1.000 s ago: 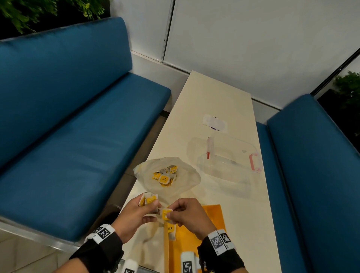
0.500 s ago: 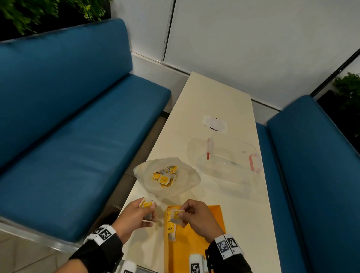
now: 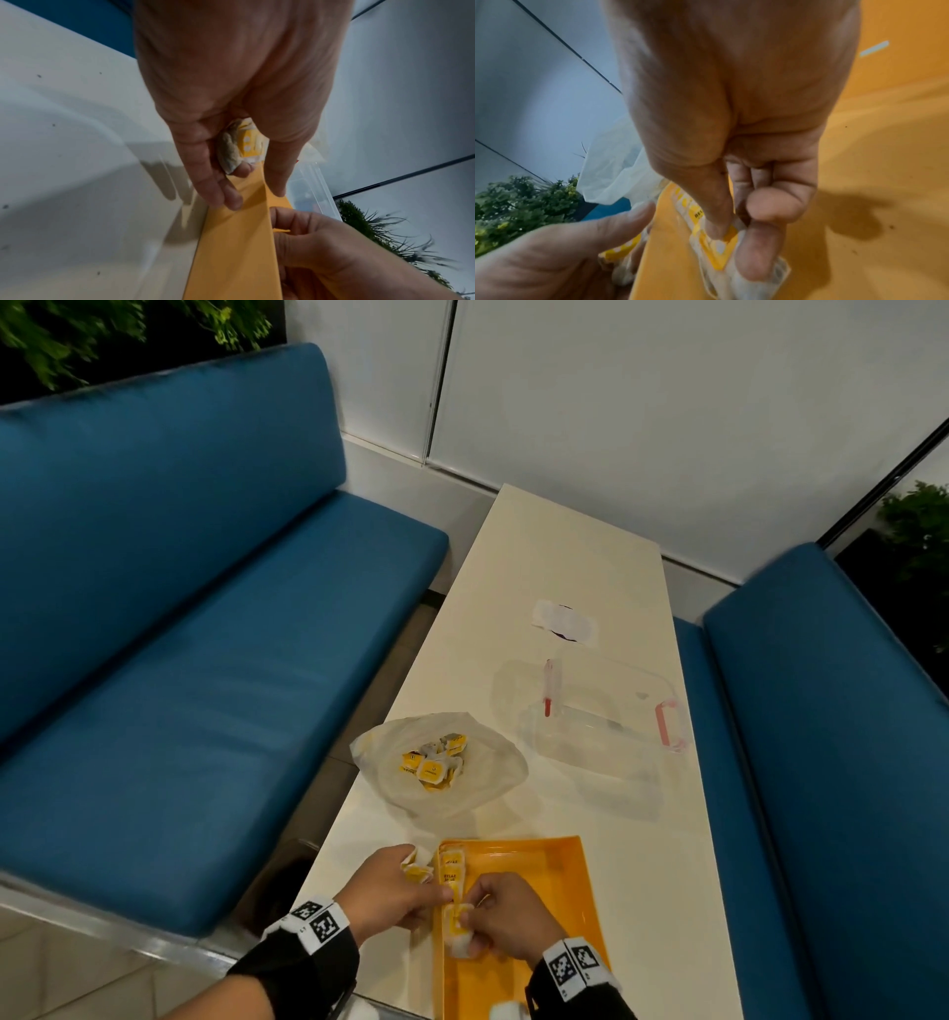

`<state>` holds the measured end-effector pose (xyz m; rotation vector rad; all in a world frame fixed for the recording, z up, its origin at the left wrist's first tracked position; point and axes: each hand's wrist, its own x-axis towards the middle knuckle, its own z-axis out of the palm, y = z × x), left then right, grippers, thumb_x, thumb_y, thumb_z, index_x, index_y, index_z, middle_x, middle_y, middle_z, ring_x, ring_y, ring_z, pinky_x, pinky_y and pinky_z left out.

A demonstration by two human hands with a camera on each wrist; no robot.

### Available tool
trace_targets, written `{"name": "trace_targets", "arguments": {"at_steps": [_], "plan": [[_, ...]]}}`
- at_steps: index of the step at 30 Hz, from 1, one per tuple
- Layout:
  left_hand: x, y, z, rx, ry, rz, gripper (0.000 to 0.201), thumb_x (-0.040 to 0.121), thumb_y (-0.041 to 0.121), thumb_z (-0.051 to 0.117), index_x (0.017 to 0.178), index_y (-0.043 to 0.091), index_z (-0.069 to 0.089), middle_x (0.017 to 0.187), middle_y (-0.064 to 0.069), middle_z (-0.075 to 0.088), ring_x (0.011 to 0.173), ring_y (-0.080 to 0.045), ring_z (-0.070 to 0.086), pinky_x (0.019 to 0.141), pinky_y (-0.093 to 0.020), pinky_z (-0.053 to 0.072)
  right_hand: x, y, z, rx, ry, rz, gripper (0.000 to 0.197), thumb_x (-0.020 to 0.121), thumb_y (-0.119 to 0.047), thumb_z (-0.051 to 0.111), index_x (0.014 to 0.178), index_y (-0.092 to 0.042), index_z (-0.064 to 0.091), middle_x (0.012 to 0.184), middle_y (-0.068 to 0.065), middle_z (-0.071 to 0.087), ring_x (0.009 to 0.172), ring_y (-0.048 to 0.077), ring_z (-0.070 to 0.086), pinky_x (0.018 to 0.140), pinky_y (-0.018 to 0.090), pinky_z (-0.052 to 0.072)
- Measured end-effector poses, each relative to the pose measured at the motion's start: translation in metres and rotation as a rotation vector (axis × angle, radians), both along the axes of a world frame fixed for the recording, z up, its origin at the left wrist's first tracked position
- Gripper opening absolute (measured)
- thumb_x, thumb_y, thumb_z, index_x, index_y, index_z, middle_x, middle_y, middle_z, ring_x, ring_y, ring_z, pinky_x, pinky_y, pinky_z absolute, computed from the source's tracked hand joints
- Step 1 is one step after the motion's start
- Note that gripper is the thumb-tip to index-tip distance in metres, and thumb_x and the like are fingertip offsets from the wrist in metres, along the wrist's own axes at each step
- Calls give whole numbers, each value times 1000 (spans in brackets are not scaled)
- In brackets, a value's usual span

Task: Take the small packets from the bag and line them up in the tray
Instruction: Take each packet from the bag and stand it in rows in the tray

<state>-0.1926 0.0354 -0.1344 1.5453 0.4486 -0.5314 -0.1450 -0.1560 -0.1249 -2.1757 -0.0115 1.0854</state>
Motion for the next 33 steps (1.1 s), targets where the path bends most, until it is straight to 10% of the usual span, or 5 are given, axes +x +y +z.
{"name": "trace_targets", "arguments": {"at_steps": [18,33], "plan": [[-2,-6,-5,18,-9,42,35,74,13,88,99,-2,68,82,-16,74,72,-23,70,77,-51,61,-13,15,-4,-52,-82,-131,26,76,1,61,82,-17,44,72,12,67,59,29,71,55,37,57],[-3,-6,-2,35,-24,10,18,79,11,84,88,9,68,73,-6,71,68,-20,69,76,-44,62,-15,18,-7,-198,-377,273,30,73,-7,63,61,-30,47,66,-13,53,63,3,50,56,13,39]]}}
